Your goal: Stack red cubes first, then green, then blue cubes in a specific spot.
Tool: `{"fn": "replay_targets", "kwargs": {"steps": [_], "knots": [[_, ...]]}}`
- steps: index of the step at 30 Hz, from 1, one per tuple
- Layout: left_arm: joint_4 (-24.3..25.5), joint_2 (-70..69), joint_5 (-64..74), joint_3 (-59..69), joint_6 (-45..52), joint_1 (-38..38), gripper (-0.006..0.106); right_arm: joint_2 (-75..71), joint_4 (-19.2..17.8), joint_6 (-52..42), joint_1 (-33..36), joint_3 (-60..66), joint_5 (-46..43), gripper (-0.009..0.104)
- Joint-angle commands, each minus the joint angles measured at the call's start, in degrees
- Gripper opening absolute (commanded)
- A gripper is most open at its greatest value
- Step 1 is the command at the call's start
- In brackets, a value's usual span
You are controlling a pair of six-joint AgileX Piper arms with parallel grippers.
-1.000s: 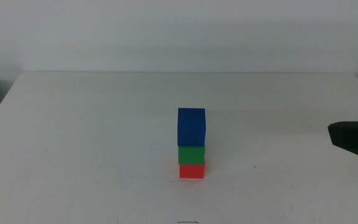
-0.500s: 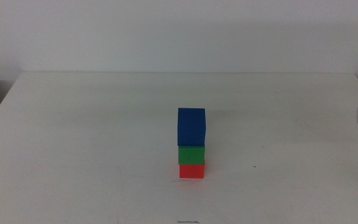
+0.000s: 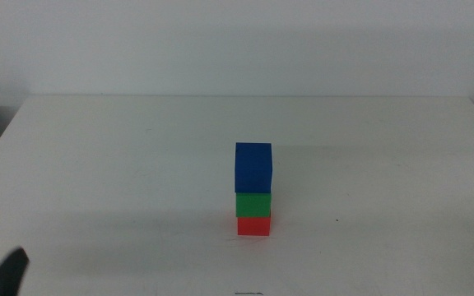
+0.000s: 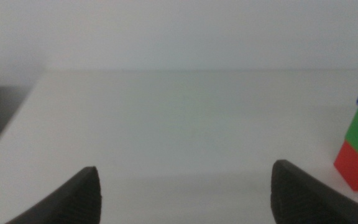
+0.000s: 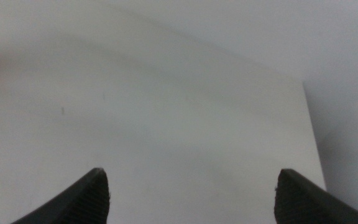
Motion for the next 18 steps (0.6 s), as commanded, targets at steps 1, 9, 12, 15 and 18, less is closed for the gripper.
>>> {"fn": "replay_targets", "kwargs": {"steps": [1,9,12,15,18], "knots": [[-1.8,-2.7,-8.2,3.6,0.0,0.5,0.094,-2.0,-2.2,-0.4,-0.5,2.2,-4.6,0.068],[-5.2,-6.5,-7.7,8.0,0.0,7.0,0.094,-8.5,3.5,-0.4,-4.9,10.8,-8.7,0.068],[-6.5,-6.5,-9.2,8.0,0.0,7.7,0.094,-9.8,6.5,-0.4,-7.7,10.7,-10.5,0.068],[-6.3,-6.5,-9.1,8.1,0.0,7.7,0.094,-11.5,7.6,-0.4,-9.0,10.7,-11.4,0.068],[-6.3,-6.5,-9.2,8.1,0.0,7.8,0.094,-13.1,7.6,-0.4,-9.1,10.7,-11.7,0.068]]}}
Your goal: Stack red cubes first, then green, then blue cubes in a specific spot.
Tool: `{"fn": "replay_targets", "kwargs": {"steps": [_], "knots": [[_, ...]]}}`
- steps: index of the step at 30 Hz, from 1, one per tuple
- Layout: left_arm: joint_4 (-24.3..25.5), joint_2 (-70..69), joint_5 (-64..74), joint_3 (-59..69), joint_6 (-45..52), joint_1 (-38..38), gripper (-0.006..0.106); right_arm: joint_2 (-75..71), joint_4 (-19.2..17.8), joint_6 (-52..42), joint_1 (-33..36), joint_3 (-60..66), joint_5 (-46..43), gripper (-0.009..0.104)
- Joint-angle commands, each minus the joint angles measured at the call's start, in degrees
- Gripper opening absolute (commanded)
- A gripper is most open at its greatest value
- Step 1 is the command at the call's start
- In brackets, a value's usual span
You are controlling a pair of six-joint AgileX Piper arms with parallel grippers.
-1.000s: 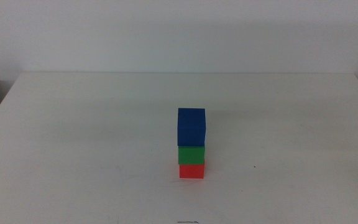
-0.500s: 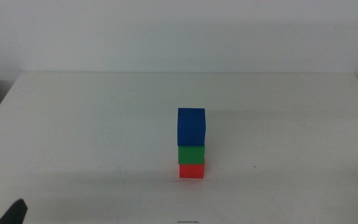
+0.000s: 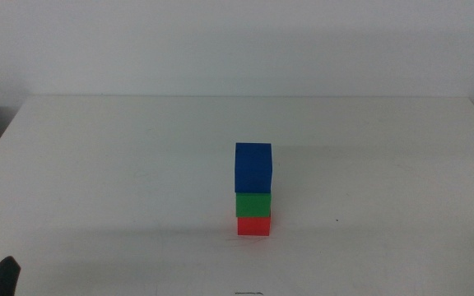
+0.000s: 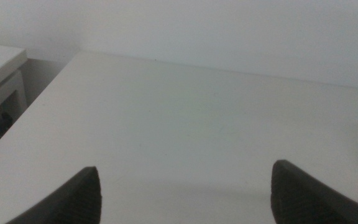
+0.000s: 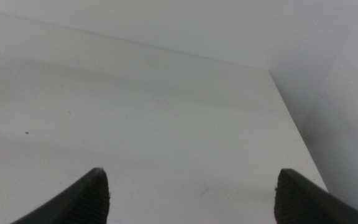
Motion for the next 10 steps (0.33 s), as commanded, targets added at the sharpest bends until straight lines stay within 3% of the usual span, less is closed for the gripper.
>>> {"fn": "replay_targets", "kwargs": {"steps": [1,10], "knots": [[-0.7,-1.2,-4.8,-0.2,0.0,-0.1,0.094,-1.3,0.1,-0.4,-0.4,-1.0,-4.7,0.068],[2.1,-1.2,-4.4,-0.2,0.0,-0.1,0.094,-1.3,0.1,-0.4,-0.3,-1.0,-4.5,0.068]]}}
